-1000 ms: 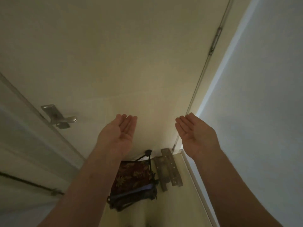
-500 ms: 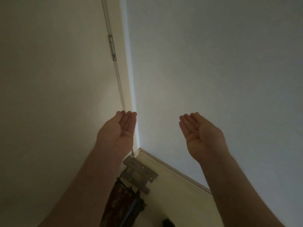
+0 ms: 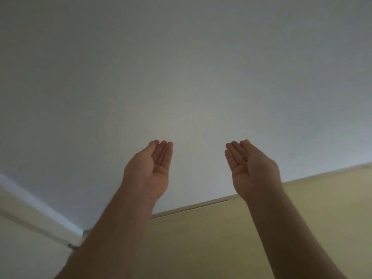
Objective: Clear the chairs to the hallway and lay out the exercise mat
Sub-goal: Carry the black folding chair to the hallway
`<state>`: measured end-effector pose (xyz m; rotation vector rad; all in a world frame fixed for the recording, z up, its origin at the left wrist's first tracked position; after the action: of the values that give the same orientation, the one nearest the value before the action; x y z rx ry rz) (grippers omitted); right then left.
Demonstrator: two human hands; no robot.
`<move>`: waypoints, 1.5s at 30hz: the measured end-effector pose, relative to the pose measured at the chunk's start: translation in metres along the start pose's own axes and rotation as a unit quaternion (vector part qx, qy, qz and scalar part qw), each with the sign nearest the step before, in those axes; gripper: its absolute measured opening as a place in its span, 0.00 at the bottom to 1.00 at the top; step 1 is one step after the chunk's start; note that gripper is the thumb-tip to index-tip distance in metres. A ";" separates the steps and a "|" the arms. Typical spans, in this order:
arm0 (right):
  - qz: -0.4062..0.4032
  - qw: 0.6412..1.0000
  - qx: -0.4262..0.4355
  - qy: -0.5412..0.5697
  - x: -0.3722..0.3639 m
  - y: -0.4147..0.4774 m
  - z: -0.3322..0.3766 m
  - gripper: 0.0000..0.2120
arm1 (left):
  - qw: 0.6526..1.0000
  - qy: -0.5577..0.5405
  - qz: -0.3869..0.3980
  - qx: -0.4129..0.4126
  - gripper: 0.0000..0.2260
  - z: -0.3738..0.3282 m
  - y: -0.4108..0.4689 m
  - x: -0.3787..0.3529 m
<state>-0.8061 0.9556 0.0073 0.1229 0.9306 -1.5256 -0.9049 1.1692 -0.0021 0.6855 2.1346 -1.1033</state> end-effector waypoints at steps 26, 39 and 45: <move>-0.266 0.900 0.254 0.233 0.430 0.098 0.423 0.12 | 0.910 0.245 0.170 0.288 0.08 0.595 -0.043 -0.337; -0.338 0.845 0.317 0.267 0.553 0.213 0.606 0.09 | 0.829 0.315 0.234 0.398 0.07 0.864 -0.018 -0.509; -0.372 0.811 0.351 0.285 0.618 0.246 0.698 0.04 | 0.781 0.341 0.268 0.448 0.06 1.000 -0.042 -0.587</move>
<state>-0.4185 0.0728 -0.0013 0.8782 0.8548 -2.6180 -0.2491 0.2120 -0.0010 2.2652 1.5521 -1.6609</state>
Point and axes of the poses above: each hand's wrist, its own y-axis towards the middle knuckle, its own x-axis out of the back of the hand, z = x × y, the point moved 9 cm from there along y, towards the middle knuckle, and after that the axes turned 3 degrees about -y, right-handed, at the moved point
